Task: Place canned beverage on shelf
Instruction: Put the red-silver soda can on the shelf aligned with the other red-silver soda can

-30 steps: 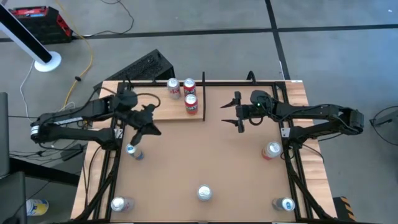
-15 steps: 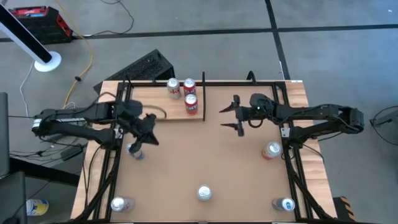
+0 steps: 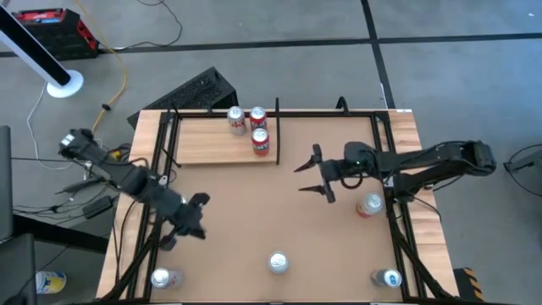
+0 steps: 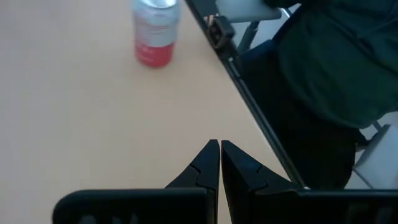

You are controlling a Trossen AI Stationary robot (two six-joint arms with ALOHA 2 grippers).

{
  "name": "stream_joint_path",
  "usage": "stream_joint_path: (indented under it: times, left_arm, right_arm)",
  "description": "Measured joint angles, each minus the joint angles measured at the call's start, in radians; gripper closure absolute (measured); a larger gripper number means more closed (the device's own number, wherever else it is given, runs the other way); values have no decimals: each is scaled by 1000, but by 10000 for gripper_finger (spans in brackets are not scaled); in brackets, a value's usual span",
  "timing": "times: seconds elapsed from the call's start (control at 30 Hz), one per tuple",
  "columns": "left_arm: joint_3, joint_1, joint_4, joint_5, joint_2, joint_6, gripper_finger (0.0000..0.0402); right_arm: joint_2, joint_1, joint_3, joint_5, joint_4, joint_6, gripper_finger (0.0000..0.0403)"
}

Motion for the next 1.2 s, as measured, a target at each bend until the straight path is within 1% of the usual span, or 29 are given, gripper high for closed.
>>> stream_joint_path:
  times: [0.23,0.33,0.4,0.5,0.63,0.73,0.8,0.87,0.93,1.03,1.1,1.2]
  left_arm:
    - [0,-237,61,-209,0,-110,401]
    - [0,-323,108,-289,2,-118,401]
    - [0,-367,144,-324,14,-113,401]
    - [0,-414,175,-336,43,-100,401]
    - [0,-445,180,-332,85,-108,401]
    - [0,-447,185,-335,104,-109,401]
    - [0,-447,190,-358,120,-107,401]
    - [0,-446,204,-423,137,-96,401]
    - [0,-445,206,-523,160,-99,399]
    - [0,-443,199,-635,199,-142,387]
    - [0,-434,201,-668,219,-184,372]
    - [-1,-426,200,-664,233,-240,341]
  right_arm:
    - [0,118,0,2,65,-1,106]
    - [0,164,0,33,74,-9,106]
    - [0,188,0,67,75,-13,106]
    - [0,211,0,107,82,-18,106]
    - [0,216,0,113,92,-26,106]
    - [0,215,0,113,89,-43,106]
    - [0,213,0,113,90,-51,106]
    - [0,210,0,113,90,-74,106]
    - [0,203,0,113,89,-91,106]
    - [0,189,0,113,90,-97,106]
    - [0,181,0,113,89,-97,106]
    - [0,179,0,113,90,-97,106]
